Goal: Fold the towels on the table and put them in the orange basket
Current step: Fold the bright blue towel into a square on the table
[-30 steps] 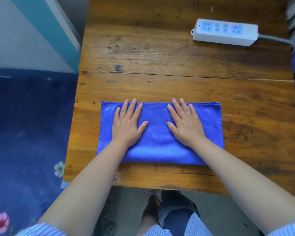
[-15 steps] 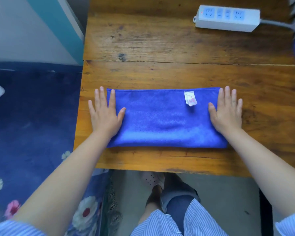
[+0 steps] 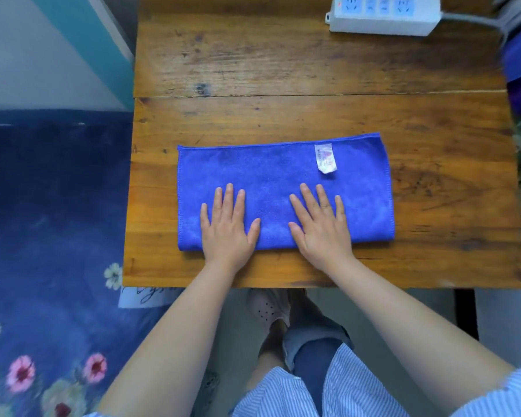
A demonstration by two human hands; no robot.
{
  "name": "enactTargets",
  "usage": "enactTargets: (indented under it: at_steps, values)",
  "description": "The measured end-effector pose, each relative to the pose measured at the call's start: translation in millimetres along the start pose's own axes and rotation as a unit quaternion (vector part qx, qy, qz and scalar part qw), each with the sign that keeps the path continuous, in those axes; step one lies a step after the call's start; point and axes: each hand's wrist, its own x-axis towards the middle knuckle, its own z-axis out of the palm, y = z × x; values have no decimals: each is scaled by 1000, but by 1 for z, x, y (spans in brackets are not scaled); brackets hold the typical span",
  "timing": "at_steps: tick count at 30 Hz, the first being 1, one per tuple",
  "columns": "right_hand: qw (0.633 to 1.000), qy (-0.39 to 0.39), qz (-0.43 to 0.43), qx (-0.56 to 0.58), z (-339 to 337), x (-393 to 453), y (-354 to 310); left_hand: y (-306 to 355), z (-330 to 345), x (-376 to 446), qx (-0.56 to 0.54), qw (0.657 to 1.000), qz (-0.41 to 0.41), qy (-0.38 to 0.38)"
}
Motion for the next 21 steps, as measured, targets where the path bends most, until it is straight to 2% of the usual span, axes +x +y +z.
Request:
enactTargets:
  at_steps: [3,6,11,14,17,19,21]
  values:
    - [999,17,29,-10,-8,-12,33,-16,-3,-3,13,1000,-3,6]
    - [997,-2,71,-26,-12,-25,68,-31,-7,-5,25,1000,-11,6]
    - [990,-16,141,8,-19,-34,102,-56,-16,-7,36,998,-49,-17]
    - [985,34,161,61,-29,-28,94,-46,-25,-4,59,997,-44,-17]
    - [967,99,197,124,-41,-17,82,-19,-32,1,42,999,-2,3]
    - [968,98,202,113,-47,-5,79,2,-34,8,35,998,44,-5]
    - [980,86,165,66,-51,9,81,20,-32,17,35,996,83,-20]
